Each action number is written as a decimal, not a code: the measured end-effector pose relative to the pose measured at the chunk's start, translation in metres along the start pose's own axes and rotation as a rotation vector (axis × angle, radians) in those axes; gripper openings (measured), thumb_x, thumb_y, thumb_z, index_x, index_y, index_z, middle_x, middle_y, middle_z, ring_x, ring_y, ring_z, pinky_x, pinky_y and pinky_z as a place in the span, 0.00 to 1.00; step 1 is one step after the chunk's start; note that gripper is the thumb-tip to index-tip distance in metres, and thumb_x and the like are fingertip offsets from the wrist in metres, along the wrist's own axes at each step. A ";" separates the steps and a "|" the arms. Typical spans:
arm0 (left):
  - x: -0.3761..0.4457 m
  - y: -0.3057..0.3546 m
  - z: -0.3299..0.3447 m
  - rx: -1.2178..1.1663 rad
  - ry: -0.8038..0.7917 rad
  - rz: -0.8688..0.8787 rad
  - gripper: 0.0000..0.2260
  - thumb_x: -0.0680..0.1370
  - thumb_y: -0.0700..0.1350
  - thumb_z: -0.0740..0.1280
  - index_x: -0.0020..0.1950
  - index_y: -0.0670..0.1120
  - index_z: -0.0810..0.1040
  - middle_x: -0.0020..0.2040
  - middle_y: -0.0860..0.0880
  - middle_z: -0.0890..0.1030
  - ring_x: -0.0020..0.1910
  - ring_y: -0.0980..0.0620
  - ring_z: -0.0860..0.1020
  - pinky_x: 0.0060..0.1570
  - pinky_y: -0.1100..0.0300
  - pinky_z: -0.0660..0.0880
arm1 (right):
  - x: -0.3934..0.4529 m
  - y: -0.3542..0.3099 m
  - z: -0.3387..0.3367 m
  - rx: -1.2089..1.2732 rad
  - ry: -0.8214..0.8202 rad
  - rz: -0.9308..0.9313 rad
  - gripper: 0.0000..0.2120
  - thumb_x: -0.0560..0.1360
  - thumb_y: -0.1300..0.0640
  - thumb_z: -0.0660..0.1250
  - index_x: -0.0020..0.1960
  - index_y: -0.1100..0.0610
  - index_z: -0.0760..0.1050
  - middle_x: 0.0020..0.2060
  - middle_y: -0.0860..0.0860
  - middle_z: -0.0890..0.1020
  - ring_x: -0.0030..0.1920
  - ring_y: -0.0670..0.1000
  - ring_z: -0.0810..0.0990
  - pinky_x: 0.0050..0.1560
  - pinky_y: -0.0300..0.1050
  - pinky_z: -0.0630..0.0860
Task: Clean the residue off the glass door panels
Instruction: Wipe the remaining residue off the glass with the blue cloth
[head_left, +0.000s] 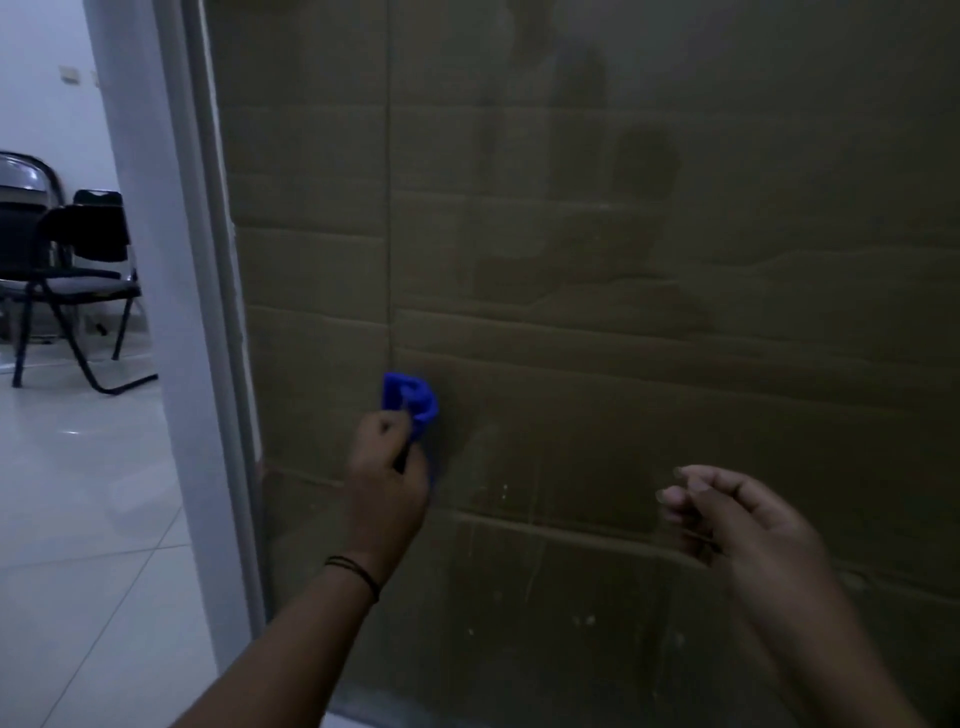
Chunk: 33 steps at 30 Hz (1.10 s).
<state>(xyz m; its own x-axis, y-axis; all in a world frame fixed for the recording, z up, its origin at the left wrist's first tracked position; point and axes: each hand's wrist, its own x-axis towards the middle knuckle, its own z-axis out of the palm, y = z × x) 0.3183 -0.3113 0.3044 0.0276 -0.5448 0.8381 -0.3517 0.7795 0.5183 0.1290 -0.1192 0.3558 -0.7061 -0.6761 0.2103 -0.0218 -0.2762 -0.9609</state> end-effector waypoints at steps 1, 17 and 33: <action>-0.005 0.015 0.013 -0.023 -0.042 0.055 0.07 0.71 0.31 0.62 0.45 0.36 0.78 0.42 0.44 0.73 0.41 0.55 0.70 0.45 0.71 0.65 | 0.000 0.000 -0.007 0.004 0.010 0.000 0.06 0.77 0.64 0.62 0.45 0.58 0.77 0.32 0.50 0.82 0.37 0.47 0.79 0.36 0.35 0.75; -0.048 0.151 0.069 -0.495 -0.082 -0.139 0.10 0.77 0.36 0.65 0.45 0.51 0.79 0.41 0.46 0.78 0.40 0.59 0.75 0.43 0.67 0.71 | 0.006 -0.014 -0.131 -0.164 0.254 -0.016 0.06 0.77 0.59 0.63 0.46 0.53 0.78 0.38 0.50 0.83 0.42 0.49 0.80 0.41 0.44 0.73; -0.044 0.156 0.111 -0.100 -0.062 0.116 0.23 0.70 0.31 0.63 0.65 0.38 0.76 0.42 0.43 0.73 0.41 0.55 0.68 0.44 0.67 0.63 | 0.050 -0.029 -0.223 -0.738 0.478 -0.341 0.13 0.78 0.59 0.62 0.61 0.58 0.75 0.56 0.57 0.77 0.53 0.53 0.75 0.54 0.46 0.70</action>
<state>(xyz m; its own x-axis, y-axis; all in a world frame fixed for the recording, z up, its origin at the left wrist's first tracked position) 0.1586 -0.2003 0.3296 -0.0668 -0.4651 0.8827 -0.2540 0.8635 0.4358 -0.0638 0.0072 0.3543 -0.7908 -0.2417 0.5623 -0.6080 0.2053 -0.7669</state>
